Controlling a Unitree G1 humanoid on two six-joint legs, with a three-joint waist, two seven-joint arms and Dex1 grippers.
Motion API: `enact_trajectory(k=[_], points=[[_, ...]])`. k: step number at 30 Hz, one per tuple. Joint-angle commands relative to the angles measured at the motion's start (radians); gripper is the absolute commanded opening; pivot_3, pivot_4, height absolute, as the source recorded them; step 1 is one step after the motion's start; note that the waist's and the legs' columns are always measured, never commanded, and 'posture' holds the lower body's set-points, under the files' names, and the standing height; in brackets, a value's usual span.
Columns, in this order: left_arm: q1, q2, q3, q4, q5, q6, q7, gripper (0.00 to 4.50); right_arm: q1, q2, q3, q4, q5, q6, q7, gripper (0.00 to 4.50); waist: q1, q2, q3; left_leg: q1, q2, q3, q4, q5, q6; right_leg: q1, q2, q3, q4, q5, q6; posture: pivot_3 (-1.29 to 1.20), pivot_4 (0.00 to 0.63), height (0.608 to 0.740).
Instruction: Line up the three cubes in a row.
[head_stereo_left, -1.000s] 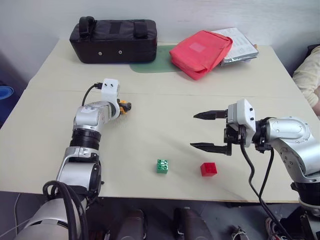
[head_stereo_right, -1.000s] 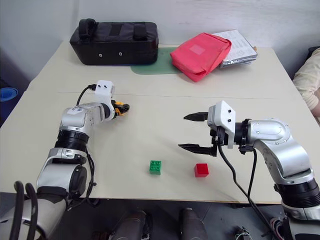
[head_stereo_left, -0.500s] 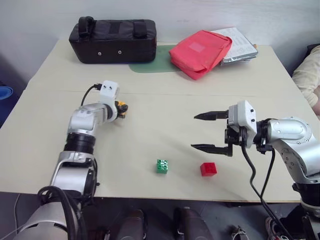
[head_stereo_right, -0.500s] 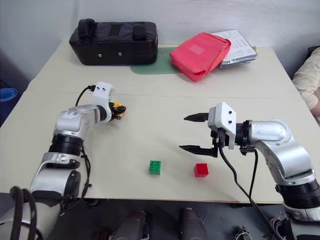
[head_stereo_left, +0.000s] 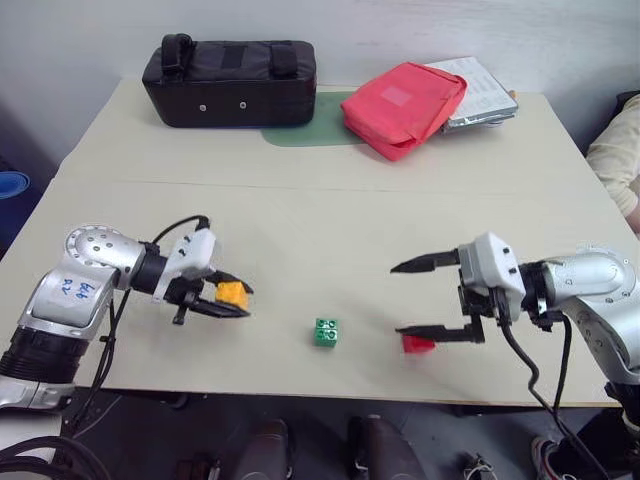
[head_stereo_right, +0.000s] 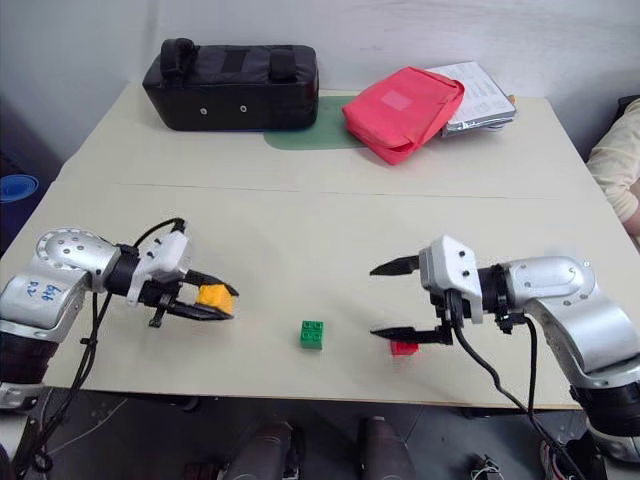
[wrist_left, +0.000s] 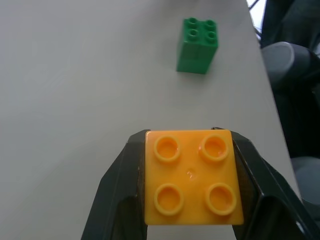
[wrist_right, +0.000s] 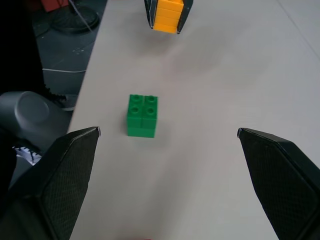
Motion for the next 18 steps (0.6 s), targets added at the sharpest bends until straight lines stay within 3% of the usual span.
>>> enact_trajectory(k=[1,18], points=[[0.007,0.020,-0.003,-0.020,0.018,-0.083,-0.044,1.53,0.003,-0.013,-0.021,-0.038,0.016,0.002,0.003,4.50,-0.003,0.000,0.000,0.000,0.000,0.000,0.000,0.000,0.000,0.000,0.000,0.000,0.000,0.000,0.000,0.00,0.150,0.740],[0.023,-0.078,-0.108,0.004,0.156,-0.181,0.032,1.53,0.079,-0.030,-0.040,-0.098,0.004,0.006,-0.018,4.50,-0.003,0.000,0.000,0.000,0.000,0.000,0.000,0.000,0.001,-0.001,0.001,0.000,0.001,0.000,0.000,0.00,0.150,0.740]])
